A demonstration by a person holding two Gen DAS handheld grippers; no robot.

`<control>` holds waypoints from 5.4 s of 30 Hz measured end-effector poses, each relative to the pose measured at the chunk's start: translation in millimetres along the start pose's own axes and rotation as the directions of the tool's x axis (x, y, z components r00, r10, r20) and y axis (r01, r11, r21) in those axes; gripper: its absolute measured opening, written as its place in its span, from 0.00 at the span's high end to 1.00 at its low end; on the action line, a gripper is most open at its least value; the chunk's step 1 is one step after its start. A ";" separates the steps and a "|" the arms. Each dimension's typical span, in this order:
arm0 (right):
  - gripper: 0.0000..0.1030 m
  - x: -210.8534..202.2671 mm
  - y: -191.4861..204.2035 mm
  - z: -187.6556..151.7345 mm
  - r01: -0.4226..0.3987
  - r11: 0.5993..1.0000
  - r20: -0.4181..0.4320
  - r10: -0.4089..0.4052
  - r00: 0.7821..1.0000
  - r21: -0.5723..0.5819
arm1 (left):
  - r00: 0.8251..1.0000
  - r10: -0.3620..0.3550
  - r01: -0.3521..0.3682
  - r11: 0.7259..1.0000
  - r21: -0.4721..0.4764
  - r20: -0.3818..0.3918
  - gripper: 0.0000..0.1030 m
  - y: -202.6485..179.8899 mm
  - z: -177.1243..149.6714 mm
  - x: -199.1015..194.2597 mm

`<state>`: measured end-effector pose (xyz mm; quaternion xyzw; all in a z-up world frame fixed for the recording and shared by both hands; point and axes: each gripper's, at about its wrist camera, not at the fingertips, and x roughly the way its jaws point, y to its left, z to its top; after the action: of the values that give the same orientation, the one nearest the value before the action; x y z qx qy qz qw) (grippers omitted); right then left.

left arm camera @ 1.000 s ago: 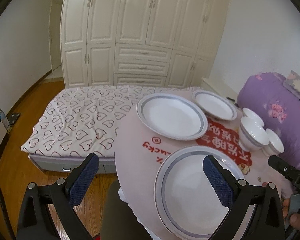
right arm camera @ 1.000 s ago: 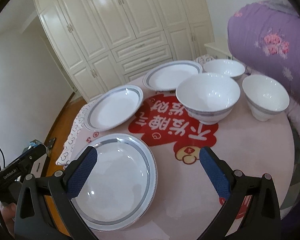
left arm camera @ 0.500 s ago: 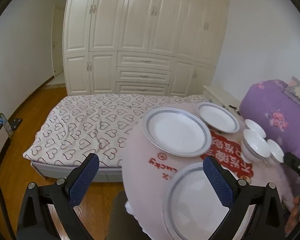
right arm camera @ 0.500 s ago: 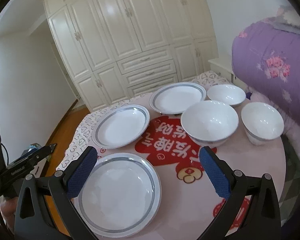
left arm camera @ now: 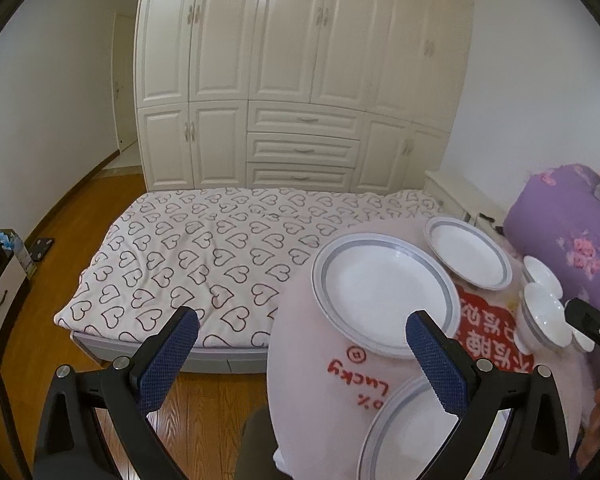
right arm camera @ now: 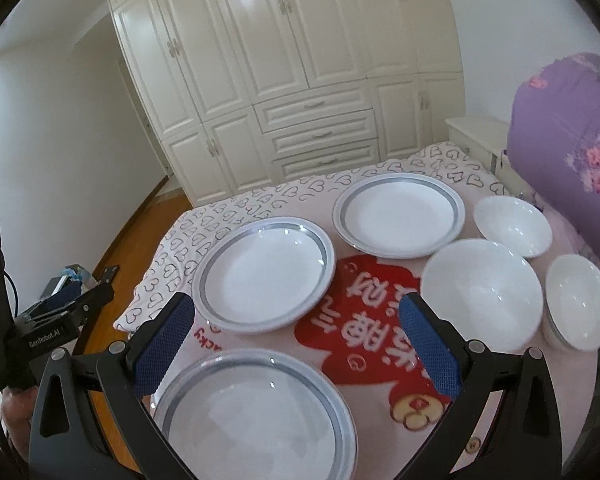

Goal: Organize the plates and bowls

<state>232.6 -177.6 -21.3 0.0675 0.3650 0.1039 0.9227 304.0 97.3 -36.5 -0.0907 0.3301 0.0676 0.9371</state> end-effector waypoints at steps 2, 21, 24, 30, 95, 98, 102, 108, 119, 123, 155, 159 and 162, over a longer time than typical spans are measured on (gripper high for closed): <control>0.00 5.6 1.1 6.3 0.000 1.000 -0.007 0.000 1.000 0.006 | 1.000 0.001 -0.001 1.000 -0.003 -0.004 0.01 0.0 7.8 7.9; 0.00 105.9 -8.5 33.6 0.041 0.995 -0.226 -0.018 0.974 0.096 | 0.980 -0.047 0.034 0.997 -0.071 -0.193 0.01 32.9 99.3 148.8; 0.00 127.2 -14.7 29.2 0.067 0.993 -0.265 -0.038 0.963 0.099 | 0.970 -0.049 0.033 0.997 -0.072 -0.236 0.02 31.6 115.7 182.1; 0.03 155.2 -23.7 25.2 0.106 0.989 -0.312 -0.070 0.947 0.099 | 0.947 -0.077 0.051 0.995 -0.091 -0.311 0.10 36.0 135.3 242.0; 0.74 164.1 -13.7 13.3 0.063 0.994 -0.334 -0.029 0.942 0.091 | 0.919 -0.212 0.190 0.977 -0.098 -0.331 0.82 28.8 117.0 250.4; 0.74 156.9 -13.2 12.7 0.054 0.994 -0.321 -0.022 0.947 0.091 | 0.921 -0.216 0.194 0.976 -0.099 -0.326 0.82 28.5 117.1 244.1; 0.74 148.3 -12.9 13.5 0.045 0.995 -0.307 -0.016 0.952 0.087 | 0.921 -0.225 0.202 0.974 -0.105 -0.319 0.82 27.2 117.1 236.0; 0.74 130.6 -11.5 15.0 0.034 0.996 -0.277 -0.010 0.961 0.082 | 0.926 -0.237 0.215 0.971 -0.105 -0.294 0.82 24.4 119.6 214.3; 0.74 60.2 -4.6 8.1 0.005 0.999 -0.195 0.005 0.981 0.049 | 0.935 -0.277 0.270 0.961 -0.062 -0.223 0.82 20.3 104.1 128.5; 0.74 37.9 -2.4 -7.9 0.001 0.999 -0.196 0.007 0.981 0.042 | 0.932 -0.287 0.285 0.958 -0.040 -0.220 0.82 19.7 86.8 95.3; 0.73 10.3 -13.3 -104.8 -0.002 1.000 -0.327 0.006 0.945 0.012 | 0.917 -0.202 0.234 0.971 0.053 -0.344 0.80 -14.7 -11.1 64.6; 0.73 11.6 -13.0 -108.4 0.007 1.000 -0.342 -0.006 0.940 -0.001 | 0.915 -0.200 0.236 0.970 0.063 -0.350 0.79 -16.8 -14.3 70.2; 0.73 11.9 -11.4 -111.7 0.015 1.000 -0.353 -0.020 0.935 -0.017 | 0.913 -0.198 0.237 0.969 0.071 -0.356 0.78 -16.5 -16.8 74.4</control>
<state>165.8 -180.4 -112.3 0.0382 0.5246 0.1087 0.8435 354.4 82.6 -94.2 -0.0845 0.4807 -0.0729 0.8697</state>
